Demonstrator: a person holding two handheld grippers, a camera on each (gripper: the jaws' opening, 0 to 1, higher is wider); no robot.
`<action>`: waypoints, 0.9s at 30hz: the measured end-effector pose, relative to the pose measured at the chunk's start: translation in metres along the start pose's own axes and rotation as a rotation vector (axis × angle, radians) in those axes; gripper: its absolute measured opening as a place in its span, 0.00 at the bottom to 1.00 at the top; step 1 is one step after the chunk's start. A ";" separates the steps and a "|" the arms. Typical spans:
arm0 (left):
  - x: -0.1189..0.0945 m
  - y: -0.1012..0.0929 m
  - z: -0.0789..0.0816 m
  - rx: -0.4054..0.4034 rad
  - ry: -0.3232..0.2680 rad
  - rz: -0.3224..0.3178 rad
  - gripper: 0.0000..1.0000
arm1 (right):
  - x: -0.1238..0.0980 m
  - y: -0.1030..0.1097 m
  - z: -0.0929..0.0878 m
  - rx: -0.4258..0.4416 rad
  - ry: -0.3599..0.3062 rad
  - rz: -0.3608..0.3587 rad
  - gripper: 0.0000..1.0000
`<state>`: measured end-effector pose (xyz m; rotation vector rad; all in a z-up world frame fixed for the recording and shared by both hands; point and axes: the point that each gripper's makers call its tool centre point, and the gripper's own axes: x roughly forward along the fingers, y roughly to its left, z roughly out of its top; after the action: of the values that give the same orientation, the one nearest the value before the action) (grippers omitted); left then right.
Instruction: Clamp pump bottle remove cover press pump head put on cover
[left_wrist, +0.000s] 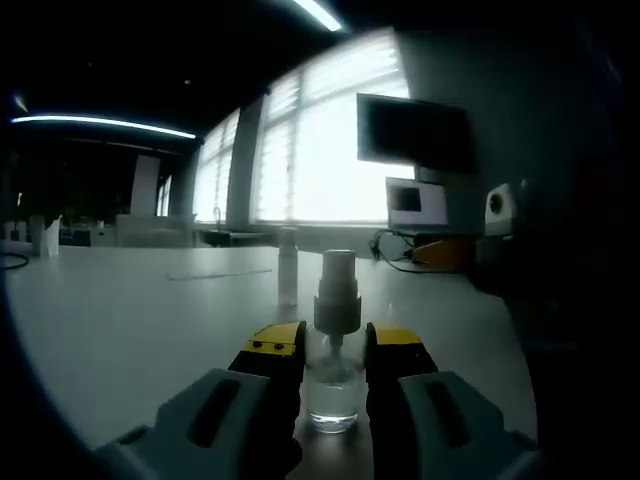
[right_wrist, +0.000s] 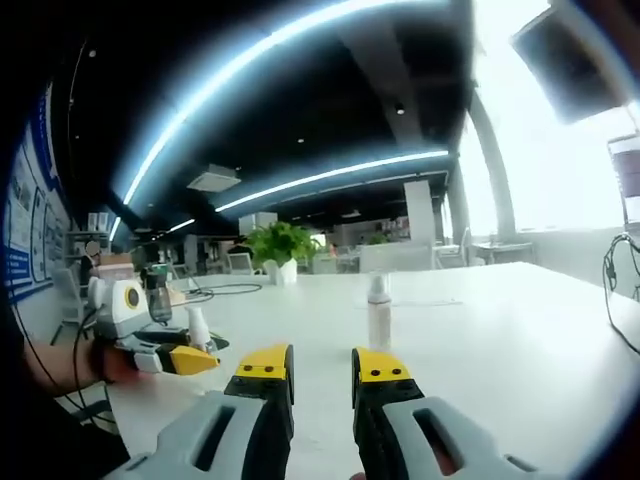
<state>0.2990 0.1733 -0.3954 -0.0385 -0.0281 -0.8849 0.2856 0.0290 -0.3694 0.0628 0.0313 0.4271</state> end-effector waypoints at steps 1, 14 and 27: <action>0.000 0.000 0.000 0.000 0.000 0.000 0.15 | 0.000 0.002 -0.003 -0.013 0.017 0.005 0.18; 0.000 0.000 0.000 0.003 0.000 -0.001 0.15 | 0.006 0.005 -0.033 -0.072 0.102 0.018 0.18; 0.000 -0.001 0.001 0.003 0.001 -0.001 0.15 | 0.009 0.004 -0.060 -0.085 0.162 0.018 0.16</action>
<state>0.2979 0.1724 -0.3949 -0.0354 -0.0287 -0.8862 0.2891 0.0399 -0.4290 -0.0548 0.1718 0.4507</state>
